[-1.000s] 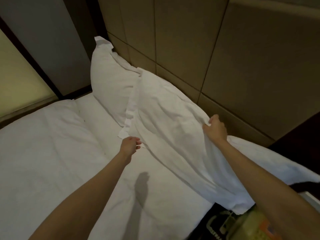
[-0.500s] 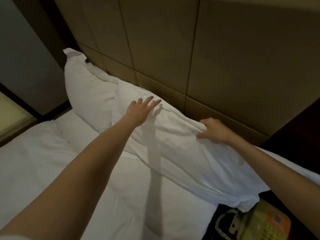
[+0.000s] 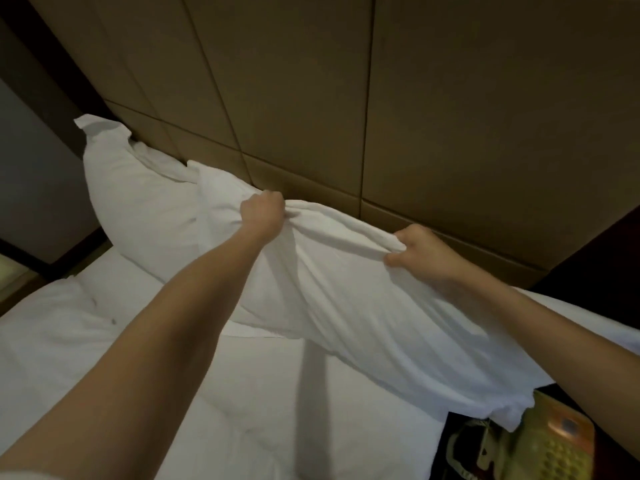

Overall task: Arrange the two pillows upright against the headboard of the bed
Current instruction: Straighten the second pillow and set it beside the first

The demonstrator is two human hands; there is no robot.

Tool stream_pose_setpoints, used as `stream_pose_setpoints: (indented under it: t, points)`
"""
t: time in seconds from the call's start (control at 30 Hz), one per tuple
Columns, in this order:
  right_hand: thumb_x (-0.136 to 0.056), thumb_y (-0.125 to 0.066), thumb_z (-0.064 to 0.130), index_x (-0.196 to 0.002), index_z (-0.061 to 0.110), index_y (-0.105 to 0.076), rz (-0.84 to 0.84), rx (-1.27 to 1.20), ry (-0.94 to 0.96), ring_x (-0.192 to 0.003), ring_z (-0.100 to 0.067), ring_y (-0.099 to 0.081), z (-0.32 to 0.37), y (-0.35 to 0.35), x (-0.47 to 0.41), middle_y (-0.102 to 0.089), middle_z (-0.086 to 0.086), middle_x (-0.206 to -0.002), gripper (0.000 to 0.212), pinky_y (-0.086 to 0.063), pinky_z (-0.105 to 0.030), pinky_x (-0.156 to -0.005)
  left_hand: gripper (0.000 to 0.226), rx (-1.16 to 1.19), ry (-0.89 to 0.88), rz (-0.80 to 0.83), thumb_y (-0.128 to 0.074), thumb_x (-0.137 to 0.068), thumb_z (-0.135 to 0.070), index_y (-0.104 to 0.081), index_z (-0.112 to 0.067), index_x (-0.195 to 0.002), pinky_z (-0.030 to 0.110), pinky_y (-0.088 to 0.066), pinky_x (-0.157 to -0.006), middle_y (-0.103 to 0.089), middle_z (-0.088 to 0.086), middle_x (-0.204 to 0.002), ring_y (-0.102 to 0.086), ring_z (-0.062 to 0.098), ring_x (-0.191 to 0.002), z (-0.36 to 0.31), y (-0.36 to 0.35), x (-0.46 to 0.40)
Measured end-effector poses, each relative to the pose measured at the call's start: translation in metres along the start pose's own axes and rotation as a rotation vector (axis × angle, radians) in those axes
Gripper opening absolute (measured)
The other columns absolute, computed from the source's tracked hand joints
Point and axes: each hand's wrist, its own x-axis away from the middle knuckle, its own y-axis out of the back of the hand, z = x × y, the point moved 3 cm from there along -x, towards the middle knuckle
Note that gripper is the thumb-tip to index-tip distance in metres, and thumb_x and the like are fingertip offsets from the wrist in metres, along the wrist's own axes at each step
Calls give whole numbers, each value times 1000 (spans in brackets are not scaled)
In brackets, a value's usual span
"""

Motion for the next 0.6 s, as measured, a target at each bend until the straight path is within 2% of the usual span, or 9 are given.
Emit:
stream_pose_setpoints:
  t: [0.1,0.2,0.33,0.43,0.5,0.6]
  points:
    - [-74,-61,9,-75,8,-71,-129,-97,24,-58,-19,-65,7,12,-9,-69,-6,-65,10,-47,-28,-53,19,123,45,-113,-43,-93,-7,-59,-6,-104,43,-46,-77,-63,18,-107,-61,39,-98,1,7,-15]
    - [-82,-60,12,-74,11,-62,-248,125,54,-63,-20,-59,-2,11,-16,-62,-2,-66,9,-43,-30,-53,25,281,47,-54,-40,-94,-9,-49,-6,-117,46,-45,-77,-53,19,-117,-58,42,-100,5,-16,-11]
    - [-87,-60,23,-85,14,-51,-220,346,9,-71,-28,-58,-29,-5,-16,-58,-4,-74,13,-42,-35,-57,58,483,-75,149,-42,-90,-1,-31,-12,-146,43,-41,-104,-29,19,-146,-47,40,-125,1,-49,4]
    - [-89,-58,25,-94,11,-53,-223,391,63,-77,-30,-59,-32,-9,-13,-61,-7,-85,16,-46,-37,-61,70,607,-113,191,-39,-91,2,-15,-15,-154,38,-27,-116,-21,15,-155,-30,33,-141,4,-49,11]
    - [-90,-56,24,-97,10,-54,-241,418,107,-82,-30,-59,-31,-10,-10,-62,-9,-94,16,-47,-38,-64,66,676,-103,153,-38,-92,1,-19,-15,-153,38,-26,-116,-25,13,-156,-28,31,-143,8,-43,16]
    - [-90,-56,23,-103,10,-56,-250,414,134,-87,-28,-59,-25,-8,-3,-62,-8,-101,18,-50,-40,-70,56,756,-6,4,-39,-94,-2,-33,-14,-148,39,-31,-114,-36,11,-152,-37,29,-139,13,-30,31]
